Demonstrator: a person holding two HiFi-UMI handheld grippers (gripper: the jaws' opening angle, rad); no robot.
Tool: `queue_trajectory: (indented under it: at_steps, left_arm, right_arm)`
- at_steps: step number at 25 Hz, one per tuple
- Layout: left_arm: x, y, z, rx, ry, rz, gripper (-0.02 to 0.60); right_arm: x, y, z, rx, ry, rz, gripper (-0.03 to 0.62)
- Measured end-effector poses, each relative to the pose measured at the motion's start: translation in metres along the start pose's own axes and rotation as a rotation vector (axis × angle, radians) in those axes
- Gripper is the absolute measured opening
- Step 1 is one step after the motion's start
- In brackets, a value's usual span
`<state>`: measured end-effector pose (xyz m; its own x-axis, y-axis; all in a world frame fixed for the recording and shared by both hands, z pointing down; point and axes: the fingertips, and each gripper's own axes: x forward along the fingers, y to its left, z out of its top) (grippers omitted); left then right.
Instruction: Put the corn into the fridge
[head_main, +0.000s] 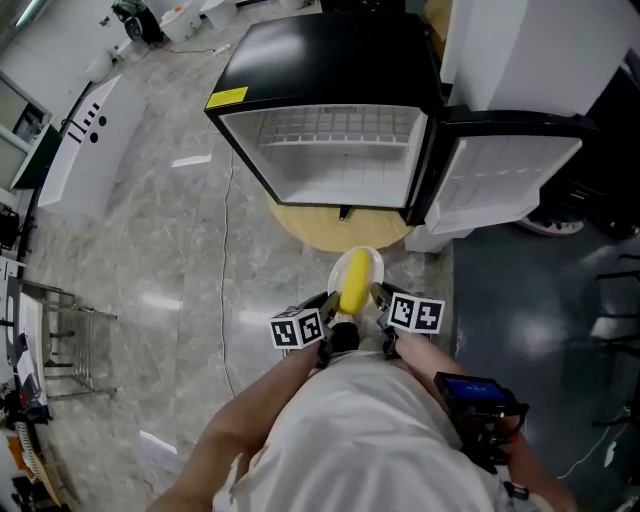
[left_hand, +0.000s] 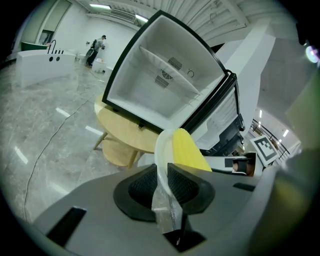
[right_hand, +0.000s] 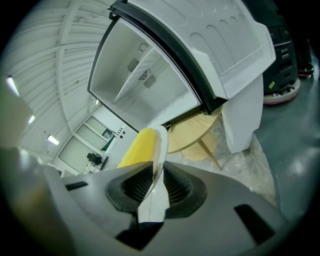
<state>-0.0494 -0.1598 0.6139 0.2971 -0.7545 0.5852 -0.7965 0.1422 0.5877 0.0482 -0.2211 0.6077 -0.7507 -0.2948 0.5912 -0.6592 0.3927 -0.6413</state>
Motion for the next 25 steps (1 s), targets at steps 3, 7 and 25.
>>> queue_trajectory:
  at_steps: [3,7,25]
  left_arm:
    - [0.01,0.005,0.01,0.0,0.008,-0.013,0.066]
    - [0.023,0.01,0.023,-0.001,0.013,-0.012,0.066]
    - [0.047,0.066,0.07,-0.101,-0.023,0.055,0.066]
  right_arm:
    - [0.009,-0.003,0.009,-0.002,0.006,-0.012,0.071]
    - [0.023,-0.008,0.023,-0.003,0.021,-0.027,0.071]
    - [0.104,0.007,0.063,-0.092,0.113,0.028,0.071]
